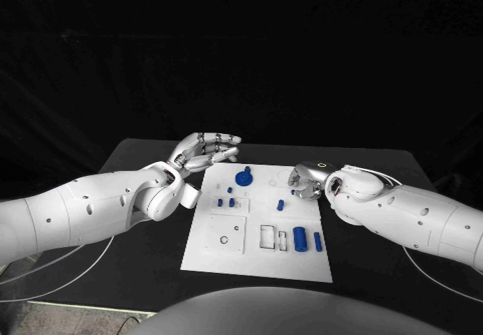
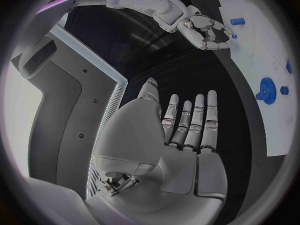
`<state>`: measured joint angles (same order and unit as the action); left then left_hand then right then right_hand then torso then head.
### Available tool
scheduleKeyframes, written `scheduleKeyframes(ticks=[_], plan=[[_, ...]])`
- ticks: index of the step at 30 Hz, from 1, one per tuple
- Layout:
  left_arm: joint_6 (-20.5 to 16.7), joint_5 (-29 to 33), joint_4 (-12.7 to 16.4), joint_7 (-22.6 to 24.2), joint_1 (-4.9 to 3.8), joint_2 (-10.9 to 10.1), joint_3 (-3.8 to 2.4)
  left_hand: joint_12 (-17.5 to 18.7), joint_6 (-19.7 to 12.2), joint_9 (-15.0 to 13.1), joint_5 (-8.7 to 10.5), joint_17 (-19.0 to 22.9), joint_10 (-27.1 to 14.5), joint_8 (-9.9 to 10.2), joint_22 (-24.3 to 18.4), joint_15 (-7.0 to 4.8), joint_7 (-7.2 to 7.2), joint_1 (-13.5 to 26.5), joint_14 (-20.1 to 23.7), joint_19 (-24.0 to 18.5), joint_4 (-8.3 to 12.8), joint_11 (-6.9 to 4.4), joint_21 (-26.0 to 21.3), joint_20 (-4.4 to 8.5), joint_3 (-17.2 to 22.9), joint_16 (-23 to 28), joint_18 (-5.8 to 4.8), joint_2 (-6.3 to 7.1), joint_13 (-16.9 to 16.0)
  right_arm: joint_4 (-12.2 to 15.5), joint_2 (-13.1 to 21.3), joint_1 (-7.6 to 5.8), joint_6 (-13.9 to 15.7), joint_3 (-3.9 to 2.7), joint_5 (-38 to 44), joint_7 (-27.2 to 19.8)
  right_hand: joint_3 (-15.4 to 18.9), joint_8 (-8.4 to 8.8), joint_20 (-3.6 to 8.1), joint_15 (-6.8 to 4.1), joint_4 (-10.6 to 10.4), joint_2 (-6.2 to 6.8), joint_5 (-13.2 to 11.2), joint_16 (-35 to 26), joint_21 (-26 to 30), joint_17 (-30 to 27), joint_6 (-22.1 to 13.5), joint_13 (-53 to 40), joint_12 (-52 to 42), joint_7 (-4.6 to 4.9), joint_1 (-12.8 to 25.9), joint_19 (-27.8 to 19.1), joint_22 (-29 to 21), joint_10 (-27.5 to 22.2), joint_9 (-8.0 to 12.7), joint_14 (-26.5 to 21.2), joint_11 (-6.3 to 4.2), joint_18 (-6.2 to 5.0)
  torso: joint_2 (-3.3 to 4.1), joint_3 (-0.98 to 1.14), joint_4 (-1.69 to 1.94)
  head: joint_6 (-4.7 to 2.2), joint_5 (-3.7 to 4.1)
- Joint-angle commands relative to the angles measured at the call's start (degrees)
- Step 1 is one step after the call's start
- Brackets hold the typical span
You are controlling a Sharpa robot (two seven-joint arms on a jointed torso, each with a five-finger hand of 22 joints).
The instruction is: Assemble the parts on the task board
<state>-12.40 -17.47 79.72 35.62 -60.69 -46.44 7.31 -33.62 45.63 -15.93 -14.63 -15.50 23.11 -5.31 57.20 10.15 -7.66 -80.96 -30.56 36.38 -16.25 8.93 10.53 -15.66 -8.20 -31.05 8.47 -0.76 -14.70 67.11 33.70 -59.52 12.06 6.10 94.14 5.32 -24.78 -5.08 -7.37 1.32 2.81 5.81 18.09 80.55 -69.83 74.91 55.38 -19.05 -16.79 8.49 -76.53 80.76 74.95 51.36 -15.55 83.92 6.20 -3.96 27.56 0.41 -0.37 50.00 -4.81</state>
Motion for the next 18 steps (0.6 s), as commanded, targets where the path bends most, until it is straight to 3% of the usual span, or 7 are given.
scheduleKeyframes(ticks=[1,10,18], plan=[[1.16,0.18,0.0,0.11,0.02,0.29,-0.03,-0.33,-0.44,0.08,-0.41,0.09,-0.21,-0.25,-0.11,0.31,0.12,-0.68,-0.06,0.49,-0.04,0.4,-0.23,-0.05,-0.43,-0.33,1.05,-0.07,0.17,-0.33,-0.21,0.1,-0.96,-0.02,-0.95,-0.71,-0.09,0.26,-0.02,0.23,-0.35,-0.4,0.17,0.05,-0.14,5.47,0.18,0.14,-0.34,0.18,-0.03,0.25,9.05,0.29,0.04,1.48,-0.03,-0.44,0.02,0.0,-0.02,0.0,0.0],[1.28,-0.35,-0.26,0.0,0.14,0.65,-0.02,-0.48,-0.49,0.16,-0.51,0.2,-0.29,-0.29,-0.16,0.39,0.08,-0.96,-0.12,0.59,0.03,0.44,-0.32,-0.09,-0.5,-0.41,1.03,-0.18,0.35,-1.25,-0.65,0.45,-1.85,-0.02,-1.07,-0.68,-0.07,0.14,-0.08,0.33,-0.32,-0.17,0.1,-0.21,0.17,5.14,0.66,0.72,0.14,0.22,-0.12,0.13,8.98,0.18,-0.02,1.31,0.1,-0.5,0.0,0.0,-0.08,0.0,0.0],[1.4,-0.41,-0.29,-0.11,0.2,0.77,-0.01,-0.64,-0.52,0.23,-0.65,0.3,-0.36,-0.33,-0.2,0.48,0.07,-1.21,-0.19,0.67,0.07,0.51,-0.4,-0.14,-0.56,-0.5,0.99,-0.33,0.52,-2.41,-1.26,1.42,-1.08,-0.03,-1.14,-1.25,-0.52,-0.53,-0.16,0.39,0.07,-0.4,1.94,-0.3,0.33,4.88,2.25,1.77,0.67,-0.18,-0.89,0.08,8.99,0.91,-0.52,1.18,0.15,-0.53,0.02,0.06,0.0,0.0,-0.19]])
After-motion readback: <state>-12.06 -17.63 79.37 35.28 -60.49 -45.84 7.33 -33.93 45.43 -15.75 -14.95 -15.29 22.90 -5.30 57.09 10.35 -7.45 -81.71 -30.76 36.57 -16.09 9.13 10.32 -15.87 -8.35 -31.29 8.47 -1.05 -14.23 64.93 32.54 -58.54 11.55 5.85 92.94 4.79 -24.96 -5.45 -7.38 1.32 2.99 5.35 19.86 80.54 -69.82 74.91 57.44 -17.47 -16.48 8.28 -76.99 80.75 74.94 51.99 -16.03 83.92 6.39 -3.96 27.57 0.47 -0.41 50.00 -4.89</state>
